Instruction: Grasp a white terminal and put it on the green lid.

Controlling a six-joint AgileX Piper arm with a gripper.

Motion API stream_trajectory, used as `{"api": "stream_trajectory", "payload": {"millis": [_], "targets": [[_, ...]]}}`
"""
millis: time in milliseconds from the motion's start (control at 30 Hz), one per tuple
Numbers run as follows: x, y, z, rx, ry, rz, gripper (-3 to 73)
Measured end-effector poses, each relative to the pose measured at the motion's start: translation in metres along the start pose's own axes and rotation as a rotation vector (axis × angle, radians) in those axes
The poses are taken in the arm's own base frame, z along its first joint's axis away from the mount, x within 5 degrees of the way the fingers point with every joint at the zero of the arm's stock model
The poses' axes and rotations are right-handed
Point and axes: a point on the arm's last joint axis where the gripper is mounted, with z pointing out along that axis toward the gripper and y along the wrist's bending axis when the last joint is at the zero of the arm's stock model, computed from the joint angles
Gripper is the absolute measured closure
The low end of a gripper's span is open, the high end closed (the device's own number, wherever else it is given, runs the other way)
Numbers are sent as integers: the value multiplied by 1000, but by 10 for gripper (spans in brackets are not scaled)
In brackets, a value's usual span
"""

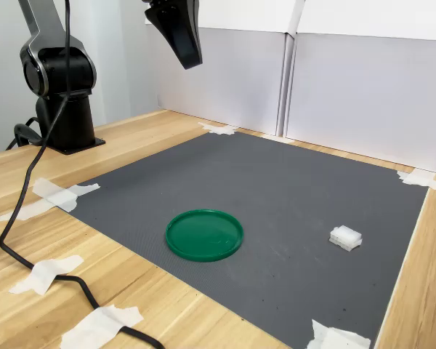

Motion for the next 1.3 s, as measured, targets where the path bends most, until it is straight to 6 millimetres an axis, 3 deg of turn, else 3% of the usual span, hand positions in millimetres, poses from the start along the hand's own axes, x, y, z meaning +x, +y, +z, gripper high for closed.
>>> {"api": "stream_trajectory", "payload": {"millis": [233, 367, 633, 933, 1133, 1300], "targets": [[-28, -15, 8, -5, -1, -5, 105], [-48, -25, 12, -17, 14, -30, -1], [-89, -49, 36, -31, 32, -71, -16], [-123, -73, 91, -46, 50, -134, -8], [-136, -77, 122, -55, 59, -154, -7], [-135, -76, 147, -75, 94, -131, -6]]}}
